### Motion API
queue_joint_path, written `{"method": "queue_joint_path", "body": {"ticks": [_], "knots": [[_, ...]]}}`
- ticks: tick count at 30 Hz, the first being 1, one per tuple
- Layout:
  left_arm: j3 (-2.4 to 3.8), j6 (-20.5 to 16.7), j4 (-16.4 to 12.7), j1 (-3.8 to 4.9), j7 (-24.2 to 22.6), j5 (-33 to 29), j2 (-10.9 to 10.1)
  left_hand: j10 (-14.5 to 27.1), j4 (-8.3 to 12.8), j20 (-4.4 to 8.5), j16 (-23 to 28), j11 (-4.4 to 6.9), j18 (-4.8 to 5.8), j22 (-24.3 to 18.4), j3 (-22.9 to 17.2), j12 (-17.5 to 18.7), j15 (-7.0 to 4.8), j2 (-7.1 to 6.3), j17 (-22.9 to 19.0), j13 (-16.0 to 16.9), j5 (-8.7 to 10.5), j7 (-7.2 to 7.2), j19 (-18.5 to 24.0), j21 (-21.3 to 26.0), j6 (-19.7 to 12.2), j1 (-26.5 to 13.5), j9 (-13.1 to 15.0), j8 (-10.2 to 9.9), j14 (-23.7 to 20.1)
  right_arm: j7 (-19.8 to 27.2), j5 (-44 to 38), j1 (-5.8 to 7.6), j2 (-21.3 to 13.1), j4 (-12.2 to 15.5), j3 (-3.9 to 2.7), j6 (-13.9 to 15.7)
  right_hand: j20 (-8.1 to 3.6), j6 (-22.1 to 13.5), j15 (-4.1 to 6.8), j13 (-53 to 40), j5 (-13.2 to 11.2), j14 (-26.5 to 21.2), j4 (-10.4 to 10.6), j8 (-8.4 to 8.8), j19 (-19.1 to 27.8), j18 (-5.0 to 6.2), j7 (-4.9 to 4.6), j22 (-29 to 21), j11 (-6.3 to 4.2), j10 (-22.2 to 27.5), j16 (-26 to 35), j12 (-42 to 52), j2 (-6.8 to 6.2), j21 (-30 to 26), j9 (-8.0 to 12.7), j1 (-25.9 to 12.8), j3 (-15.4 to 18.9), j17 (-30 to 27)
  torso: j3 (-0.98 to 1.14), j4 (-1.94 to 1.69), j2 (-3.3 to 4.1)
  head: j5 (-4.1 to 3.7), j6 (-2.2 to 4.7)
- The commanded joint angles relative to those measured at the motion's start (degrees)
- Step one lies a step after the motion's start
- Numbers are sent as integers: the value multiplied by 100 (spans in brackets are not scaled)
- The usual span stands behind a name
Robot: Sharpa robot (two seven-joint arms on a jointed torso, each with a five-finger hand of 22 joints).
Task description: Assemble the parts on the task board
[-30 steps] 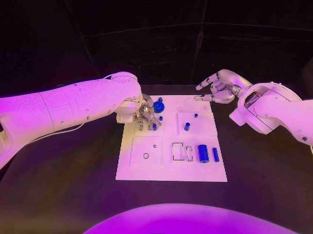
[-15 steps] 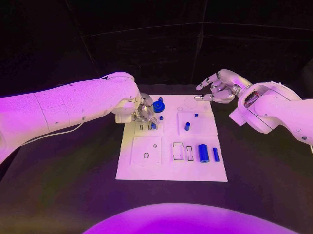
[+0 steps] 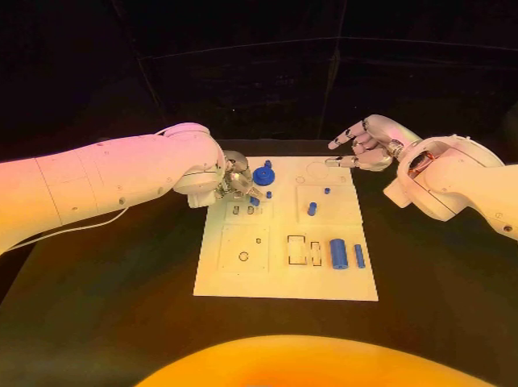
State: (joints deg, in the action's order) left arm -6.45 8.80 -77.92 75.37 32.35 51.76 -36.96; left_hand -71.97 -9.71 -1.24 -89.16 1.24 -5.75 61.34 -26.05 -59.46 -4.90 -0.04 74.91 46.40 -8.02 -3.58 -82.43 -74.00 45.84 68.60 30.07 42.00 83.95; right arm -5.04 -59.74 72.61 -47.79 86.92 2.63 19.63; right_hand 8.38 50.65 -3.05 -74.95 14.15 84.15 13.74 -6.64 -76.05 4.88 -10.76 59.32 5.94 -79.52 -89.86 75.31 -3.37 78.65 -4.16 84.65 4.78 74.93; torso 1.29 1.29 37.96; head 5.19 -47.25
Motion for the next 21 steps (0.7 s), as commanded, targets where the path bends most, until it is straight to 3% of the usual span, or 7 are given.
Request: {"method": "queue_joint_path", "body": {"ticks": [1,10,21], "knots": [[-2,-754,-110,-42,-173,-16,-70,29,748,-7,-22,-11,47,20,-792,26,7,-4,1376,7,34,30,22,14,-16,-56,13,36,573,54,-15,10,-11,1,-3,-65,14,-15,36,-15,28,585,-6,8,36,74,1,-5,8,51,-14,-32,39,-25,6,4,27,1507,10,-18,-2,9,-11],[-4,-1304,-317,-222,-213,431,-190,-8,756,-1,-47,-1,57,79,-866,-12,-1,-39,1428,47,52,41,-2,-19,-3,-89,31,62,586,70,-15,10,-33,12,-3,-76,14,-14,36,-10,24,585,-8,8,40,76,2,-15,8,55,-14,-37,40,-30,6,6,29,1507,19,-45,-15,9,-11],[-6,-1116,-379,-319,-80,825,-235,-31,772,5,-61,7,61,109,-944,-33,-8,-73,1460,67,74,49,-17,-35,1,-108,44,79,593,107,-15,9,-45,16,-3,-64,14,-12,36,11,15,585,-12,7,62,84,2,-63,7,71,-14,-59,44,-51,7,11,31,1507,17,-36,-4,30,2]]}}
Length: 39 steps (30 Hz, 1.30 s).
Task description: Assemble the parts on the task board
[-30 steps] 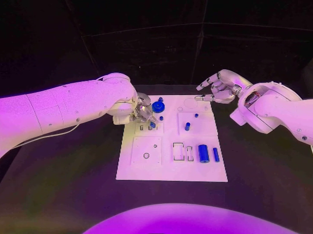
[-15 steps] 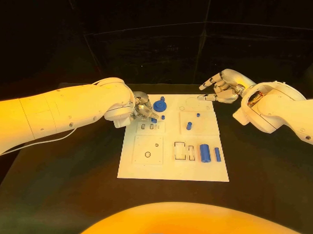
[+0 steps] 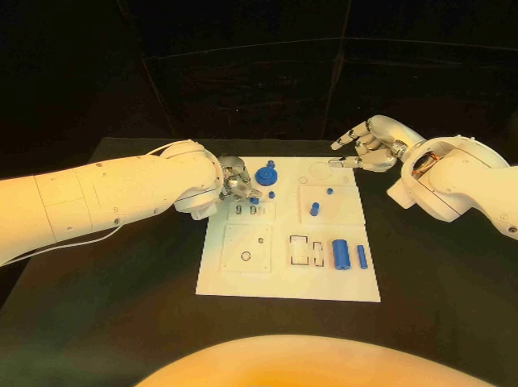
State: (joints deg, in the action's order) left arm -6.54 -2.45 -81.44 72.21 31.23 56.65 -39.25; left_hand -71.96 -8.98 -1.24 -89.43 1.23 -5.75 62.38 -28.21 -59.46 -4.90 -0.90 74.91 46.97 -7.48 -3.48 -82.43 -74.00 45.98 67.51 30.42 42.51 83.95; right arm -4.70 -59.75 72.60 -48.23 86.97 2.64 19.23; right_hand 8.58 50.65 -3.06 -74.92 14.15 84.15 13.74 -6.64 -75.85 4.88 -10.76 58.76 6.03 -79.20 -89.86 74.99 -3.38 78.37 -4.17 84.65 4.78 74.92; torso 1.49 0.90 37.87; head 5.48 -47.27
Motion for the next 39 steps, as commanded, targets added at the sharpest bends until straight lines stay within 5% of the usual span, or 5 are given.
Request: {"method": "queue_joint_path", "body": {"ticks": [1,17,39], "knots": [[3,75,-35,-9,59,363,-9,-37,699,6,-34,9,62,9,-731,-40,-8,11,1458,19,20,40,-18,-37,-12,0,10,29,593,75,-19,10,0,9,-3,-27,-7,-12,37,14,13,585,-14,7,45,85,2,-16,-2,44,-14,-34,46,-27,7,13,31,1508,-4,4,7,2,3],[3,655,-56,-23,293,424,-29,-52,706,8,-35,12,66,28,-762,-59,-11,2,1459,39,25,43,-25,-48,-5,-8,18,42,593,82,-48,9,14,1,-3,-57,-7,-12,37,30,7,585,-17,7,58,90,2,-44,-2,56,-14,-50,49,-39,8,17,33,1508,-3,5,8,15,-20],[4,904,-3,-23,341,392,39,-63,703,11,-38,13,67,36,-795,-70,-13,-2,1466,48,30,44,-27,-51,2,-27,27,55,595,89,-64,9,51,-11,-3,-87,-10,-9,39,45,-28,585,-8,6,62,92,3,-65,-3,65,-14,-67,66,-58,9,-3,55,1508,2,9,8,31,-52]]}}
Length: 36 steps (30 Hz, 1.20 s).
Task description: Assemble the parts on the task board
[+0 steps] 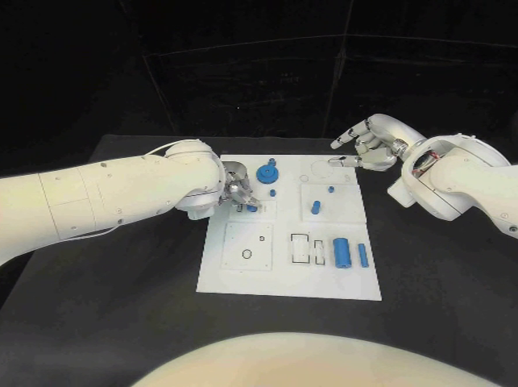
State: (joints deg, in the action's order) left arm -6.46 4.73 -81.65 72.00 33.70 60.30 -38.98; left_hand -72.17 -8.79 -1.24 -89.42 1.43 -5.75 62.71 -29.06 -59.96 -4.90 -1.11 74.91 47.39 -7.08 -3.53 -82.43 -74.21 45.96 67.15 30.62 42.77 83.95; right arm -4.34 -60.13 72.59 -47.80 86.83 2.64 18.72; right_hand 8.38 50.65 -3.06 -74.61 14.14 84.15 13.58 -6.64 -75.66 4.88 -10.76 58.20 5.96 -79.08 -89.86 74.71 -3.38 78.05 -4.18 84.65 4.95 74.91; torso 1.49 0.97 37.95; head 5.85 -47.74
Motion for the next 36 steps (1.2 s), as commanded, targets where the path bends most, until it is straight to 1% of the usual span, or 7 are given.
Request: {"method": "queue_joint_path", "body": {"ticks": [1,10,15,17,21,29,36], "knots": [[-4,204,23,-2,102,20,16,-43,685,11,-38,-7,67,3,-710,-20,-13,20,1466,5,-9,49,-27,-30,4,8,7,29,595,52,-26,10,9,3,-3,-36,10,-9,39,14,-28,585,8,6,43,93,3,-9,4,54,-14,-38,66,-27,10,-3,39,1509,2,3,0,-6,-5],[-4,401,113,1,205,-93,85,-58,615,14,-39,-4,73,36,-749,-34,-15,5,1468,8,1,56,-35,-46,27,-114,32,67,595,51,-26,10,19,-1,-3,-37,10,-9,39,14,-28,585,8,6,43,93,3,-9,4,54,-14,-38,66,-27,10,-3,39,1509,2,0,1,-12,-16],[-4,469,192,2,250,-149,152,-74,457,19,-38,5,78,66,-765,-58,-21,11,1465,19,4,71,-42,-58,60,-317,50,96,595,45,-26,10,28,-5,-3,-38,7,-8,43,29,39,585,-1,6,46,95,6,-35,0,62,-14,-54,100,-47,12,14,42,1509,2,4,-1,-15,-22],[-4,504,221,4,270,-173,171,-85,362,20,-41,10,81,87,-727,-74,-23,-25,1472,28,12,78,-47,-68,86,-446,54,107,596,44,-26,10,30,-7,-3,-37,6,-7,44,30,49,585,-1,6,46,96,6,-42,-1,61,-14,-54,104,-52,12,12,48,1509,0,4,1,-20,-23],[-4,563,281,6,297,-196,208,-111,227,30,-49,26,85,121,-643,-110,-35,-73,1490,57,18,101,-56,-85,145,-631,62,130,600,45,-26,10,37,-10,-3,-33,3,-6,45,36,-28,585,13,6,40,96,7,-51,0,58,-14,-57,104,-64,14,-25,89,1509,4,2,-1,-21,-34],[-3,626,372,10,312,-207,269,-133,115,47,-55,51,89,150,-585,-142,-56,-71,1503,83,17,133,-64,-98,217,-769,91,179,603,46,-26,10,50,-17,-3,-37,3,-6,45,36,-51,585,17,6,40,97,7,-58,0,57,-14,-56,106,-69,14,-36,102,1509,1,1,1,-29,-42],[-3,715,406,12,298,-208,295,-163,21,68,-58,83,100,215,-468,-178,-81,-112,1509,113,26,173,-81,-131,304,-901,146,263,605,50,-26,10,60,-20,-3,-34,2,-6,45,40,-56,585,17,6,38,96,7,-56,0,59,-14,-60,108,-69,14,-37,104,1509,0,0,2,-46,-52]]}}
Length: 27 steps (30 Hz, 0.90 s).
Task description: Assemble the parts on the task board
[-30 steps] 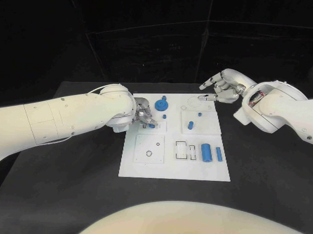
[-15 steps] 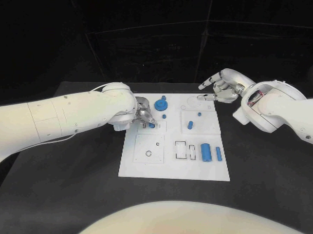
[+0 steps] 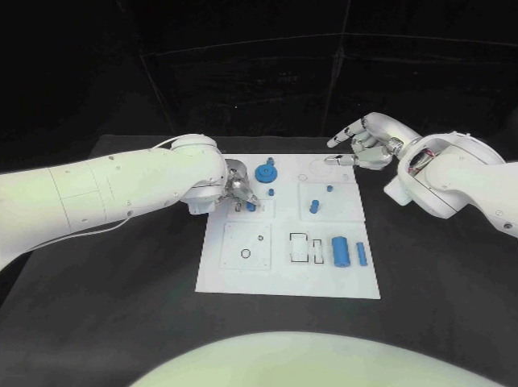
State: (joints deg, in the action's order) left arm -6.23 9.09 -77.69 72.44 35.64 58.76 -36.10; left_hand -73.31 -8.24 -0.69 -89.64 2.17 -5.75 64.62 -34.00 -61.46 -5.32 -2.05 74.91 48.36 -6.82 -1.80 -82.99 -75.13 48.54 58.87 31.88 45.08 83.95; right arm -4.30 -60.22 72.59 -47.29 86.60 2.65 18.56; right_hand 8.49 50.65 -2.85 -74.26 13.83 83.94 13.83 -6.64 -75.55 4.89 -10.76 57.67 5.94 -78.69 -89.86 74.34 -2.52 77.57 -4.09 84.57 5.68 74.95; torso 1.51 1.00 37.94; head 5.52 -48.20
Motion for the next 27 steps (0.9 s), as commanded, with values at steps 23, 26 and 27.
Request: {"method": "queue_joint_path", "body": {"ticks": [23,26,27], "knots": [[-25,255,81,-31,95,-54,28,-97,-330,55,-36,57,116,123,380,-64,-82,-66,1509,28,10,58,-51,-85,143,-402,117,168,605,51,-17,10,20,-6,-3,-20,-9,-6,25,11,-34,606,-11,7,33,98,7,-19,2,23,-14,-29,24,-28,6,-25,34,1505,-2,-6,-2,-10,-9],[-25,188,85,-31,67,-54,24,-105,-486,58,-36,57,117,128,570,-72,-82,-96,1509,32,21,58,-51,-84,155,-554,127,178,605,54,-17,10,21,-10,-3,-17,-9,-7,25,14,-37,606,-11,7,34,99,7,-22,2,25,-14,-31,24,-30,6,-28,37,1505,-3,-7,-5,-12,-4],[-25,160,83,-31,53,-54,19,-108,-570,58,-36,58,118,132,685,-76,-82,-131,1509,34,30,59,-52,-85,161,-641,130,181,605,55,-17,10,21,-11,-3,-16,-9,-7,25,14,-37,606,-11,7,34,99,7,-22,2,25,-14,-31,24,-30,6,-28,37,1505,-4,-7,-4,-13,0]]}}
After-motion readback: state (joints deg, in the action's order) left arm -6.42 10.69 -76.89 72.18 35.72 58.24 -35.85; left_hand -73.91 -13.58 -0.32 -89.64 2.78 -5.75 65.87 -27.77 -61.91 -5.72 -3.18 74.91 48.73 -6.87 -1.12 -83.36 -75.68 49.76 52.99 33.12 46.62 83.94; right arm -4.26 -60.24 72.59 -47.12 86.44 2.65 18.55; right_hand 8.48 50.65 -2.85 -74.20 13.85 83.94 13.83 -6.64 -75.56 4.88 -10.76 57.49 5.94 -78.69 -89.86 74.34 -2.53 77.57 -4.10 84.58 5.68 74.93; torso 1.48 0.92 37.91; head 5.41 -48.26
